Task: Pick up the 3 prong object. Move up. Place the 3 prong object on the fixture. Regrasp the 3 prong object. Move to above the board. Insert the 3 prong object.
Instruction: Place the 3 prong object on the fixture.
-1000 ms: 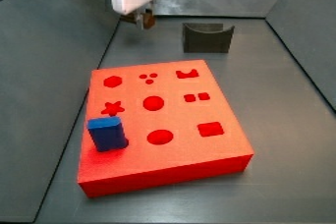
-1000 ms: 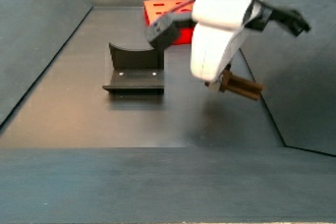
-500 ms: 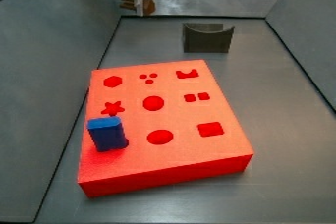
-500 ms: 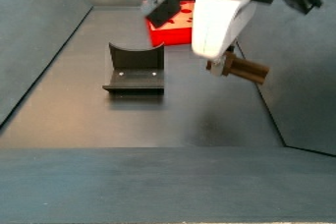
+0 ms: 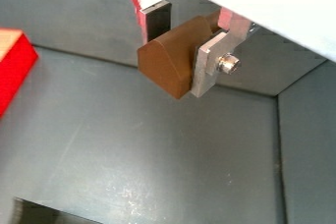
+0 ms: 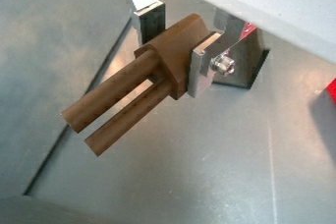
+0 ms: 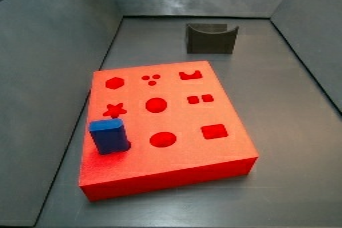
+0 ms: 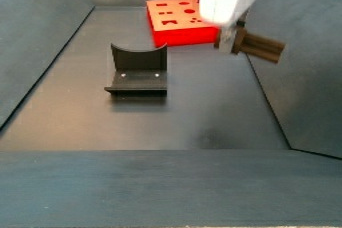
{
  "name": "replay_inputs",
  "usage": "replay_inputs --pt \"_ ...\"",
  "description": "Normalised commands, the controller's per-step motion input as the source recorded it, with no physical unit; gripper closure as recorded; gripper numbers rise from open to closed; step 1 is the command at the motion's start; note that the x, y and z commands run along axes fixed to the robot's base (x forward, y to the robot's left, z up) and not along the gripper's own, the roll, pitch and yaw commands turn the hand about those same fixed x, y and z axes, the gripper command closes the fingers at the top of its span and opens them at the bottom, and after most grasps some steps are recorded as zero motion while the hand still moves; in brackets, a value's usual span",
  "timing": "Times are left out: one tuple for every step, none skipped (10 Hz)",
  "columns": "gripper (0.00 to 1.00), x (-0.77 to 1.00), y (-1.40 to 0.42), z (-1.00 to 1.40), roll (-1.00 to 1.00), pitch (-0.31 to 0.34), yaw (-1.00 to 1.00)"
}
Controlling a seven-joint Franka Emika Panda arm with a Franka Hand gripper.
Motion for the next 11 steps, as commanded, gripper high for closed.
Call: replay_inputs --pt "1.0 -0.02 0.02 0.7 0.08 0.063 0.0" --pt "1.0 -0.02 0.02 0.59 0.08 0.072 0.0" --pt "1.0 0.0 0.01 0.39 0.09 0.084 0.01" --pt "1.0 0.0 0.01 0.23 0.09 0.096 0.01" --pt "1.0 1.0 -0.78 -0.14 0.0 -0.051 -1.0" --pt "1.0 1.0 -0.78 -0.16 -0.01 -0.051 -1.0" --pt "1.0 1.0 -0.68 -0.15 -0.01 -0.054 -1.0" --pt "1.0 1.0 -0.59 -0.13 -0.01 -0.049 -1.0" --pt "1.0 1.0 -0.51 -0.12 -0.02 -0.044 -1.0" --pt "1.0 1.0 -0.48 -0.12 -0.02 -0.042 -1.0" --pt "1.0 1.0 -0.39 -0.11 -0.02 -0.039 -1.0"
